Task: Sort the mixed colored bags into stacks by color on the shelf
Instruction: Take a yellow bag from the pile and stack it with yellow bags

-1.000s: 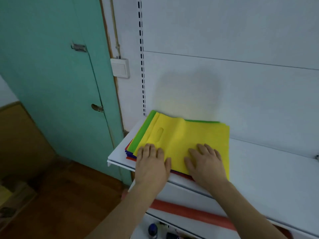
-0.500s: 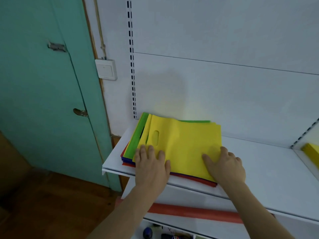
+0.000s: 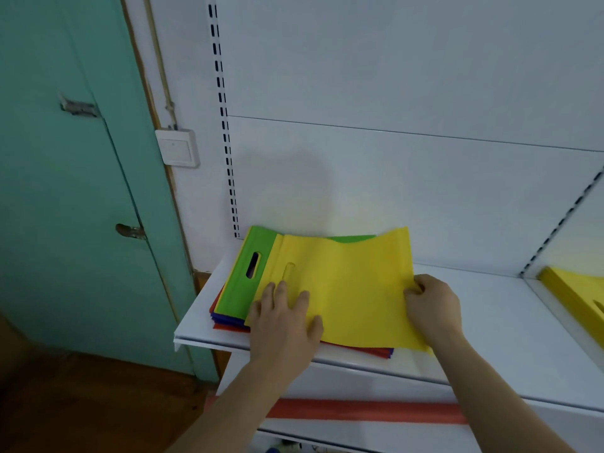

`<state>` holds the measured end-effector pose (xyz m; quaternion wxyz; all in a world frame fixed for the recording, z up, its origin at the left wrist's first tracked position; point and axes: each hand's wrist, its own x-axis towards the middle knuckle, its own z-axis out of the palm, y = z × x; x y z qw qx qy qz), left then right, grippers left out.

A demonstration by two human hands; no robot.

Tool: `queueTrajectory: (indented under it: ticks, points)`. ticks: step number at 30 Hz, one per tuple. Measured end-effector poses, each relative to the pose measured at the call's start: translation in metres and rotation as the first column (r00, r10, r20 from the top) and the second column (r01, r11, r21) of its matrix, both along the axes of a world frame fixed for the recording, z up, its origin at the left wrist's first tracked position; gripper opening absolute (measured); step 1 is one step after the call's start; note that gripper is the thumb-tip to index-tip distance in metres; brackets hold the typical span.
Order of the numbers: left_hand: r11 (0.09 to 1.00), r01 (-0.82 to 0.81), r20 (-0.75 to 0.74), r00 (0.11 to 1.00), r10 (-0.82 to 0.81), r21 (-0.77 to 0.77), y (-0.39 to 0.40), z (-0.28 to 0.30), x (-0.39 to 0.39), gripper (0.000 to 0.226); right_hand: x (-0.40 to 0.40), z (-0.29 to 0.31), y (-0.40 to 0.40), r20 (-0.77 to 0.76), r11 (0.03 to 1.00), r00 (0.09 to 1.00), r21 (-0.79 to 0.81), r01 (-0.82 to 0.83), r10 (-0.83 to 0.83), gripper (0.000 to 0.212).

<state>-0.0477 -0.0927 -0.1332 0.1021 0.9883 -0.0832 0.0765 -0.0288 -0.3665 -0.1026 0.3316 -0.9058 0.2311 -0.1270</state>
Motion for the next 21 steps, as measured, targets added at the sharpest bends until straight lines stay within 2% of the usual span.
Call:
queueTrajectory:
  ticks: [4, 7, 8, 9, 11, 12, 13, 14, 16, 18, 21]
  points:
    - [0.997, -0.059, 0.005, 0.998, 0.06, -0.057, 0.009, 0.006, 0.016, 0.061, -0.008, 0.012, -0.012, 0.257, 0.998, 0.966, -0.065, 0.003, 0.014, 0.026]
    - [0.946, -0.045, -0.005, 0.999, 0.046, -0.321, 0.011, 0.015, 0.038, 0.072, -0.023, 0.023, -0.012, 0.469, 0.999, 0.883, 0.019, -0.042, 0.028, 0.023]
    - [0.888, -0.052, -0.019, 0.999, 0.049, -0.456, 0.01, 0.022, 0.045, 0.077, -0.028, 0.025, -0.011, 0.512, 0.996, 0.859, 0.072, -0.049, 0.005, 0.023]
    - [0.791, -0.077, -0.054, 0.997, 0.056, -0.606, 0.008, 0.029, 0.052, 0.08, -0.033, 0.027, -0.011, 0.541, 0.992, 0.841, 0.118, -0.044, -0.027, 0.022]
    - [0.505, -0.174, -0.163, 0.984, 0.065, -0.845, 0.001, 0.045, 0.062, 0.079, -0.039, 0.032, -0.013, 0.582, 0.985, 0.809, 0.17, -0.023, -0.082, 0.018]
    - [0.374, -0.202, -0.187, 0.979, 0.076, -0.905, -0.001, 0.053, 0.065, 0.076, -0.041, 0.033, -0.015, 0.6, 0.986, 0.795, 0.164, -0.015, -0.088, 0.016]
    - [0.293, -0.182, -0.158, 0.982, 0.102, -0.939, -0.002, 0.059, 0.068, 0.07, -0.043, 0.034, -0.017, 0.617, 0.991, 0.783, 0.132, -0.01, -0.074, 0.014]
    - [0.261, -0.123, -0.093, 0.988, 0.127, -0.957, -0.002, 0.062, 0.071, 0.063, -0.044, 0.035, -0.019, 0.635, 0.997, 0.771, 0.081, -0.003, -0.049, 0.01]
    - [0.241, 0.015, 0.049, 0.99, 0.132, -0.97, -0.001, 0.068, 0.074, 0.044, -0.046, 0.034, -0.02, 0.653, 0.999, 0.758, -0.029, 0.024, 0.001, 0.003]
    - [0.27, 0.099, 0.131, 0.986, 0.103, -0.958, 0.0, 0.067, 0.073, 0.025, -0.046, 0.027, -0.018, 0.633, 0.998, 0.774, -0.04, 0.044, -0.009, 0.017]
    - [0.381, 0.081, 0.1, 0.995, 0.029, -0.921, 0.003, 0.049, 0.067, 0.017, -0.044, 0.007, -0.014, 0.485, 0.997, 0.872, 0.049, 0.054, -0.071, 0.024]
